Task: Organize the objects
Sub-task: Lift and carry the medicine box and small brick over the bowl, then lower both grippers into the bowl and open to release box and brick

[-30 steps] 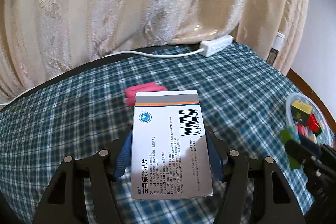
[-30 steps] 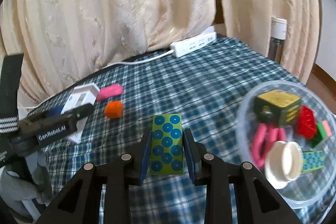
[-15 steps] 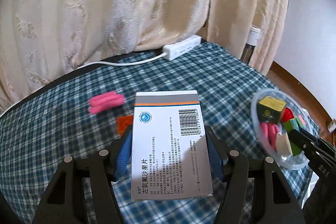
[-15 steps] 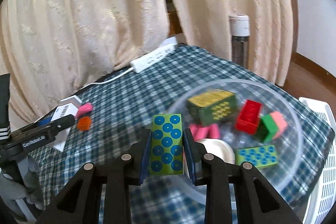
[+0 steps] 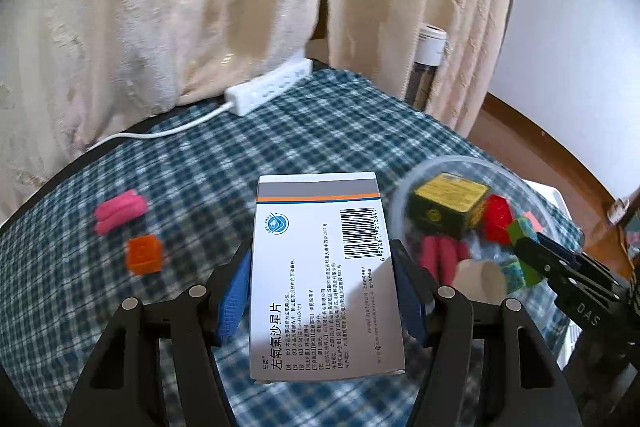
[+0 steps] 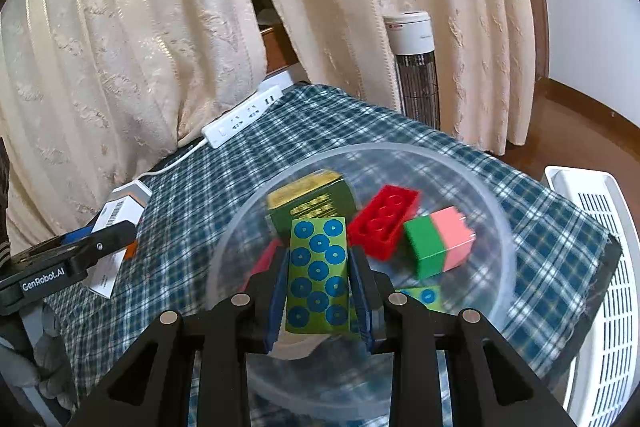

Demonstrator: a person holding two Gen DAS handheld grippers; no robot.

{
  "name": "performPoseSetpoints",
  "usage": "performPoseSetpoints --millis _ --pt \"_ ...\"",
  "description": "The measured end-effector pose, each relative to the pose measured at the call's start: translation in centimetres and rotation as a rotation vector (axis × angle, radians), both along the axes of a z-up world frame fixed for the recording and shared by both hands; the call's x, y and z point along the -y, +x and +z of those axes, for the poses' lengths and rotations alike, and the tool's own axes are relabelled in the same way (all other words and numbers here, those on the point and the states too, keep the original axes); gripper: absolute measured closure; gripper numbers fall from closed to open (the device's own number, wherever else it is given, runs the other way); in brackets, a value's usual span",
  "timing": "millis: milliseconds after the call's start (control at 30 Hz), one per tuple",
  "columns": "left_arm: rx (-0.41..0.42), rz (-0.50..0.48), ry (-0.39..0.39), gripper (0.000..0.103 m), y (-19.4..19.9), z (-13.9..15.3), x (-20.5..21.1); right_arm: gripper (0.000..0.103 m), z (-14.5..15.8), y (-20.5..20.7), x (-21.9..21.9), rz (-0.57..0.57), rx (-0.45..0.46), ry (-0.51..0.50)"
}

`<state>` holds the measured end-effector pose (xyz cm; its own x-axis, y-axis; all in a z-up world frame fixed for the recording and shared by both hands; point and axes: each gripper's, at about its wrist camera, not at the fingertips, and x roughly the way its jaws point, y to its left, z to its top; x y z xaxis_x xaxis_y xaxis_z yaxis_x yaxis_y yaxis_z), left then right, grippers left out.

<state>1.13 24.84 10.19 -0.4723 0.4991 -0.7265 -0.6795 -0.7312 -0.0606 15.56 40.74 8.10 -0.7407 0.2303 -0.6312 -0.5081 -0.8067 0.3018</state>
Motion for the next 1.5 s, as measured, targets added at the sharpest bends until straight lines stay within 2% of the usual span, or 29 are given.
performPoseSetpoints --millis 433,667,1033,1500 --pt "0.092 -0.177 0.01 0.038 4.0 0.0 -8.7 0.071 0.6 1.7 -6.7 -0.023 -0.036 -0.042" --pt "0.18 -0.259 -0.009 0.038 5.4 -1.6 -11.9 0.071 1.0 1.3 -8.4 0.009 -0.061 -0.049" --pt "0.261 -0.328 -0.004 0.037 5.3 -2.3 -13.1 0.071 1.2 -0.7 -9.8 0.055 -0.071 -0.065" --pt "0.237 -0.382 0.0 0.037 6.2 -1.8 -12.4 0.071 1.6 -2.1 -10.1 0.081 -0.075 -0.055"
